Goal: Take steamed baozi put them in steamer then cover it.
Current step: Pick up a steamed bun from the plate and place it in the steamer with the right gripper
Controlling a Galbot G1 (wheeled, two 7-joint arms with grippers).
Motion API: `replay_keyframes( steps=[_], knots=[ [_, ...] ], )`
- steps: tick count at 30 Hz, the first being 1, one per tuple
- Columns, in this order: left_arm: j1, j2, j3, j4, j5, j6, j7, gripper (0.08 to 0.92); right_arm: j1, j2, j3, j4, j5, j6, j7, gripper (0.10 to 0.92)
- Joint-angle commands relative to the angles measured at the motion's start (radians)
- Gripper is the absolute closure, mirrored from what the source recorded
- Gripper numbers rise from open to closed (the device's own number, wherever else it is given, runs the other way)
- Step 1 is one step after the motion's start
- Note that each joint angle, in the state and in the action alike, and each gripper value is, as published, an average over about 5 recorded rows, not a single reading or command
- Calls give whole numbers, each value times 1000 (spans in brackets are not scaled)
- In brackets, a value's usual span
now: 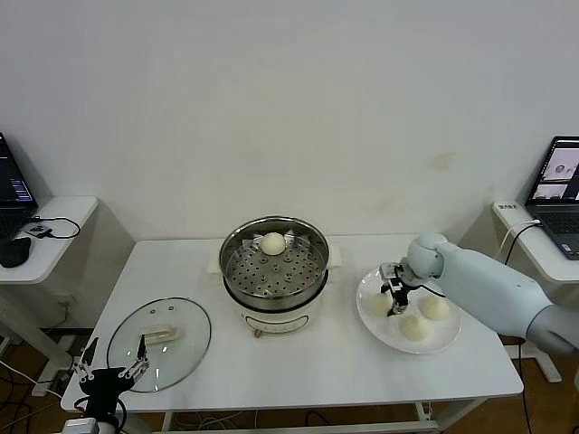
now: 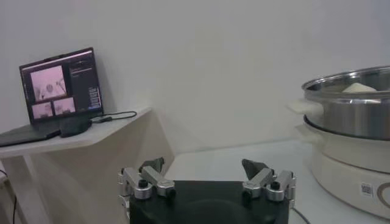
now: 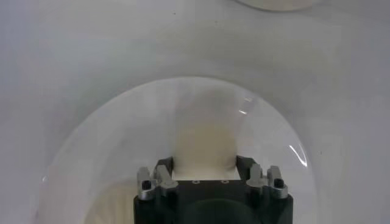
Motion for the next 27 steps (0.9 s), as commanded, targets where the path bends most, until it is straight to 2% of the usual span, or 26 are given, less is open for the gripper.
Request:
replay_keyframes(
  steps=[1,9,14,22,27],
  knots=[
    [1,1,0,-3,0,0,1,177,39,-10,-3,32,14,-4,-10,407],
    [-5,9,4,-10,-3,1,2,177,271,-110,-89,202,181,-72,-16,397],
    [-8,17,10,-12,-4,0,2,177,462,-102,-176,274,327,-127,3,388],
    [-12,28,9,-13,-9,-4,2,177,662,60,-281,289,525,-225,81,381],
    [-16,29,11,-14,-8,-6,2,177,661,235,-310,256,638,-289,144,381]
  ],
)
